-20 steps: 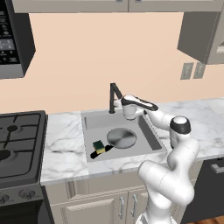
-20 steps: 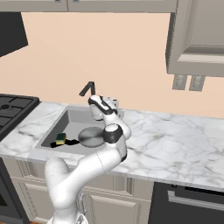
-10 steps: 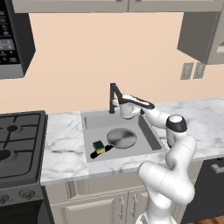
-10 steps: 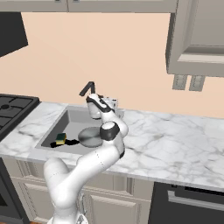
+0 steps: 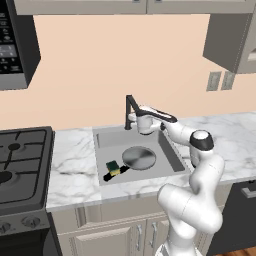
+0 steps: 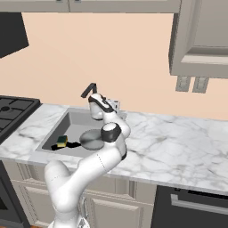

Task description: Pick the pan and sponge and place them into the sink. Then turn on the water.

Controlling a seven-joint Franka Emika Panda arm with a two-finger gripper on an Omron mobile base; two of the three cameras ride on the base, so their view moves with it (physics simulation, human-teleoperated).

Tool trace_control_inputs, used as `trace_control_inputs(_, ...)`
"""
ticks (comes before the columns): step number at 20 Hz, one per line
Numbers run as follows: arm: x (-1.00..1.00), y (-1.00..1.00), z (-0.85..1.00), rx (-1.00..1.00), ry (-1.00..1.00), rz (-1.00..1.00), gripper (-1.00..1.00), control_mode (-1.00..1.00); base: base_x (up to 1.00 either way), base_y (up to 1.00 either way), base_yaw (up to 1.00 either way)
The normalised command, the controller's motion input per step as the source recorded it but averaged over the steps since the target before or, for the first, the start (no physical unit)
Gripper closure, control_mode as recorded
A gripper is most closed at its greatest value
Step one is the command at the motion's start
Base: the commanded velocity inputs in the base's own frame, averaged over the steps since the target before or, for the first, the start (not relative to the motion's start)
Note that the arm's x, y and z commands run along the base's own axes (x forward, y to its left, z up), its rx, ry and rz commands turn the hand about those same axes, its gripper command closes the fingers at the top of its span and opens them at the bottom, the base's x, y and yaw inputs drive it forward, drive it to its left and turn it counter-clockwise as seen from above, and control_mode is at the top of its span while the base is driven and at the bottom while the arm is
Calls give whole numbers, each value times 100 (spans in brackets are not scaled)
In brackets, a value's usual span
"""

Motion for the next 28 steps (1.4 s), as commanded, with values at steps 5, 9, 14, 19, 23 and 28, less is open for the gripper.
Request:
trace_control_inputs(5,6,-34,-13,1,8,-1,100,-100,0,0,0)
trace_control_inputs(9,11,-36,-14,1,10,-2,100,-100,0,0,0)
trace_control_inputs(14,8,-43,-15,2,9,-2,100,-100,0,0,0)
trace_control_inputs(19,4,-51,-17,3,8,-2,100,-100,0,0,0)
trace_control_inputs(23,1,-55,-16,3,8,-2,100,-100,0,0,0)
trace_control_inputs(28,0,-58,-15,4,7,-2,100,-100,0,0,0)
